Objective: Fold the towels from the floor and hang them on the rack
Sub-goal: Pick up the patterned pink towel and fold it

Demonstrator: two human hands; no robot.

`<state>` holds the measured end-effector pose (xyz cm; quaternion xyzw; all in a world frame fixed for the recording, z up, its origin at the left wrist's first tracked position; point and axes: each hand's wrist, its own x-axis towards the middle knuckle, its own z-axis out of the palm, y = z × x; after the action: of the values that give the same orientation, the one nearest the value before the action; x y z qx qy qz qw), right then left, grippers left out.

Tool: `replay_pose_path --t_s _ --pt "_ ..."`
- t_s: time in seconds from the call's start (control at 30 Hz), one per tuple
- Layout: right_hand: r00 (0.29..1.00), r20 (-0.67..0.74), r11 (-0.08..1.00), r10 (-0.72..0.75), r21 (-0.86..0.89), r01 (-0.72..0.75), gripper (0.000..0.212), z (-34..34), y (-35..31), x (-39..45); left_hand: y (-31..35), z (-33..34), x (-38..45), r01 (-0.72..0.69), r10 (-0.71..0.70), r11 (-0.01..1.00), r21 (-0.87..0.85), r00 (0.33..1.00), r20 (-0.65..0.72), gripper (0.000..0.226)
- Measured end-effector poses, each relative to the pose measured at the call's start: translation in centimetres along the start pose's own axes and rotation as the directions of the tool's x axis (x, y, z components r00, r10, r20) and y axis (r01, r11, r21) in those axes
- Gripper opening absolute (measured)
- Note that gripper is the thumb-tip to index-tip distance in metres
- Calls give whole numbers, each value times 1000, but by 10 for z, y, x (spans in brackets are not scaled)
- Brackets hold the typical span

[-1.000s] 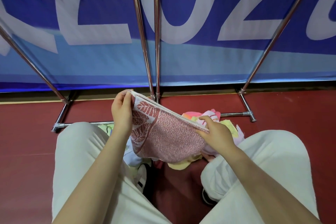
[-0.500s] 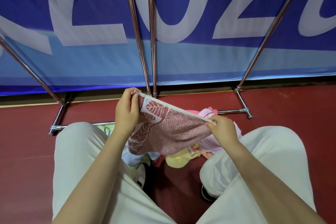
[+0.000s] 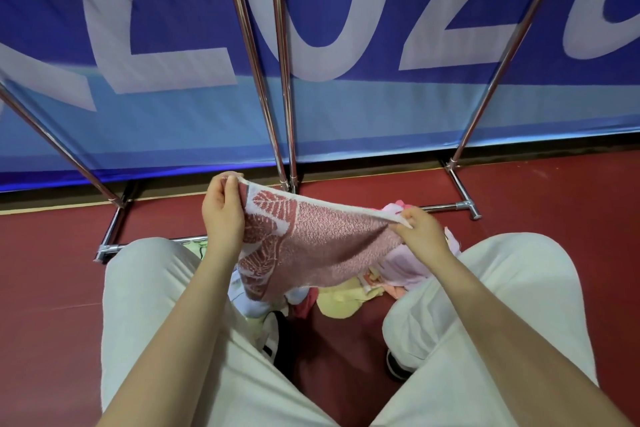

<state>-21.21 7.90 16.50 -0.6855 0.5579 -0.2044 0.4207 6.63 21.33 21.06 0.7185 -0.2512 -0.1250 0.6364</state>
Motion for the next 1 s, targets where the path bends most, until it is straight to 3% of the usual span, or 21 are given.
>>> replay_pose_path --t_s 0.07,0.1,0.17,0.23,0.33,0.47,0.6,0.73,0.83,0.93,1.0 --pt "997 -78 961 2 277 19 10 -7 -6 3 -7 -2 2 -11 14 999 38 996 -90 19" --pt "995 -96 921 -5 388 42 21 -12 -9 3 -10 -3 3 16 -12 999 34 991 -135 19" --pt "996 -88 843 7 536 42 36 -17 -10 4 -18 -1 7 99 -99 995 -8 975 -198 21" --pt "997 -80 789 10 613 41 23 -17 -13 2 -27 1 9 172 -163 985 21 960 -228 27" --pt "993 -112 790 21 611 52 18 -12 -17 -1 -33 3 9 227 -206 972 66 951 -231 35" --pt "981 -193 798 15 594 104 26 -12 -18 -1 -23 4 3 224 -225 974 -22 958 -177 21" --pt "971 -237 789 35 602 119 20 -15 -20 -2 -23 4 0 146 -143 989 11 982 -126 23" --pt "957 -283 800 59 587 124 19 -17 -19 -3 -24 4 -2 -36 49 967 254 998 -42 21" --pt "944 -324 803 67 579 142 24 -20 -18 -1 -22 4 -6 -270 231 835 480 963 140 18" --pt "932 -358 808 65 567 161 31 -22 -16 0 -29 3 -5 -303 197 697 650 952 232 20" --pt "932 -358 818 57 552 162 31 -22 -16 0 -32 2 -5 -238 134 700 673 970 203 22"
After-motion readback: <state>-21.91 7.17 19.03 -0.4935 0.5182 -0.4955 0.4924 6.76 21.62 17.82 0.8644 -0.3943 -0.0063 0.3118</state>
